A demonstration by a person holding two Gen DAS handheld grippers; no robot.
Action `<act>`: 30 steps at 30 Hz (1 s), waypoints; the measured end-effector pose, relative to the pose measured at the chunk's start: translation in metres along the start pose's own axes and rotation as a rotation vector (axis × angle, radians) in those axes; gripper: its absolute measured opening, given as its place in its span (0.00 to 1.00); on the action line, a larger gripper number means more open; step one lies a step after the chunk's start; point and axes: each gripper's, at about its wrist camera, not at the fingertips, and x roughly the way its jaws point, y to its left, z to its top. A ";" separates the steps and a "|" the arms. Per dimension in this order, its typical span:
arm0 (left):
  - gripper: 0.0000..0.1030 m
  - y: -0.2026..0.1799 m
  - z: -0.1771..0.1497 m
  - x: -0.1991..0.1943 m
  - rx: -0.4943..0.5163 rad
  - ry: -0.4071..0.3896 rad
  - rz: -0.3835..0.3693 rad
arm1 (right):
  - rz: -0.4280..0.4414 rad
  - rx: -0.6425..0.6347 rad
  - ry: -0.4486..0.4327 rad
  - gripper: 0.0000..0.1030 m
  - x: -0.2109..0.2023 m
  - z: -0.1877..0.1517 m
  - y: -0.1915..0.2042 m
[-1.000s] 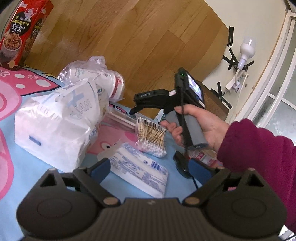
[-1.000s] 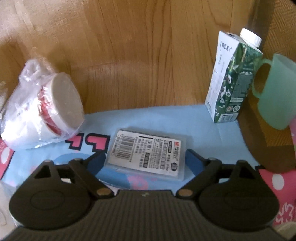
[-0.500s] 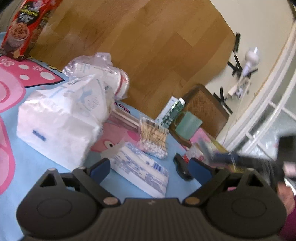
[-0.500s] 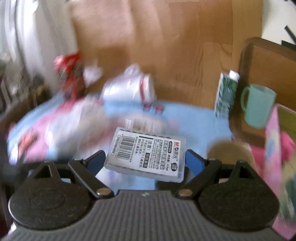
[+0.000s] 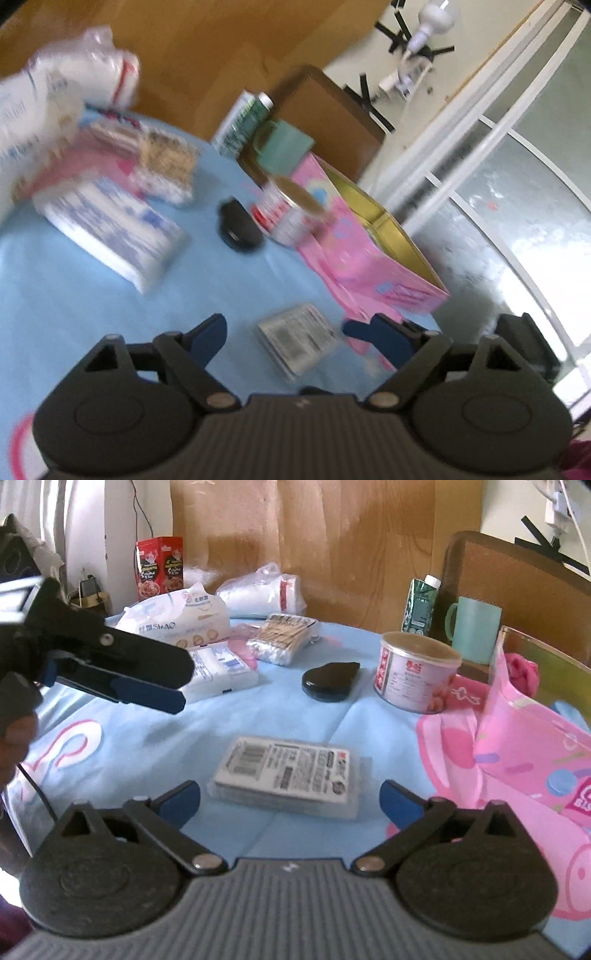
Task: Organize soft objects
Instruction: 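Grasp the clear lead box on the table with the right gripper, then carry the clear lead box to the pink tin and drop it in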
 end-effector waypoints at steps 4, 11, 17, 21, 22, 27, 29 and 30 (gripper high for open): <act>0.75 -0.010 -0.006 0.020 -0.005 0.059 0.003 | 0.023 0.027 0.001 1.00 0.003 -0.001 -0.001; 0.65 -0.027 -0.001 0.050 0.015 0.114 0.034 | -0.019 -0.004 -0.037 0.89 0.003 -0.004 -0.009; 0.60 -0.097 0.033 0.074 0.253 0.086 -0.077 | -0.087 -0.064 -0.217 0.88 -0.034 0.005 -0.017; 0.60 -0.120 0.050 0.091 0.300 0.060 -0.118 | -0.220 -0.083 -0.275 0.47 -0.047 0.010 -0.032; 0.62 -0.120 0.052 0.092 0.296 0.047 -0.114 | -0.227 -0.056 -0.281 0.49 -0.050 0.010 -0.040; 0.68 -0.086 0.054 0.093 0.150 0.067 -0.036 | -0.187 0.035 -0.201 0.56 -0.053 -0.006 -0.071; 0.68 -0.074 0.047 0.099 0.096 0.110 -0.029 | -0.172 0.070 -0.178 0.69 -0.056 -0.018 -0.079; 0.69 -0.071 0.044 0.103 0.087 0.128 -0.023 | -0.170 0.090 -0.161 0.82 -0.056 -0.022 -0.080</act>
